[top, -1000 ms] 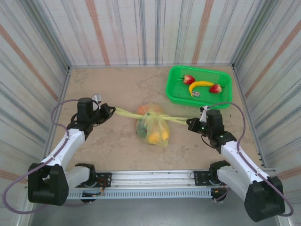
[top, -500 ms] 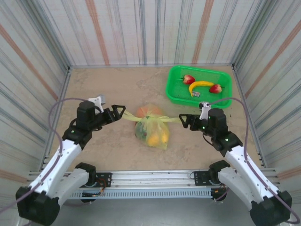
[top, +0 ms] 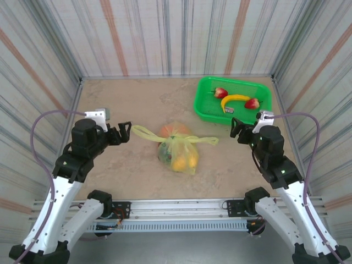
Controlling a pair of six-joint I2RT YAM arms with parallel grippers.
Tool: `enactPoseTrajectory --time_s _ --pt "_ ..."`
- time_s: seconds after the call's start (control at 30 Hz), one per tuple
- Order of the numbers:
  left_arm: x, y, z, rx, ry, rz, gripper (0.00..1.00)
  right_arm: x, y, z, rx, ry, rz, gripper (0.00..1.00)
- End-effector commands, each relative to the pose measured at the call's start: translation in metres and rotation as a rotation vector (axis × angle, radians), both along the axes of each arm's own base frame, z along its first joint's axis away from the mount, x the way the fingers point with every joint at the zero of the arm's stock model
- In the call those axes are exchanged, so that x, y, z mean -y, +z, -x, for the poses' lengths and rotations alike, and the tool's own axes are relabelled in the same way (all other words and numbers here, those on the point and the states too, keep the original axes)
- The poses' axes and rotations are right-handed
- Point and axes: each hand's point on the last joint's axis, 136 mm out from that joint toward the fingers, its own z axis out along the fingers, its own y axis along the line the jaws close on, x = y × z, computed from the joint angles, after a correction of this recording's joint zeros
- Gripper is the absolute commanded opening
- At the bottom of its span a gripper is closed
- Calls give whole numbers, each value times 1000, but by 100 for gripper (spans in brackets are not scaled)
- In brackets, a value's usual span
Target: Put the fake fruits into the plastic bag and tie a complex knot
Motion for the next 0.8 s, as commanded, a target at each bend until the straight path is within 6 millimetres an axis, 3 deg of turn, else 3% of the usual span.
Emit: enactPoseTrajectory --time_s 0.0,0.17,0.27,0.33,0.4,0.5,0.6,0.77 --pt "-24 -8 -20 102 81 -196 99 18 -2 -12 43 -111 59 99" --pt "-60 -57 -49 243 258 -336 99 10 -11 -39 106 -42 86 100" --pt "-79 -76 -53 288 326 -340 99 29 -41 -56 60 -111 128 99" --pt "-84 -92 -58 283 317 -389 99 33 -71 -64 -23 -63 207 99" --pt "-96 -113 -61 215 382 -322 99 46 -104 -67 -124 -106 203 99" --pt "-79 -131 -71 190 252 -337 99 60 -139 -69 -200 -138 199 99" --pt "-79 -149 -78 133 249 -347 99 72 -168 -74 -310 -148 285 99" --pt "-75 -161 -101 105 207 -359 99 71 -184 -92 -228 -113 254 99"
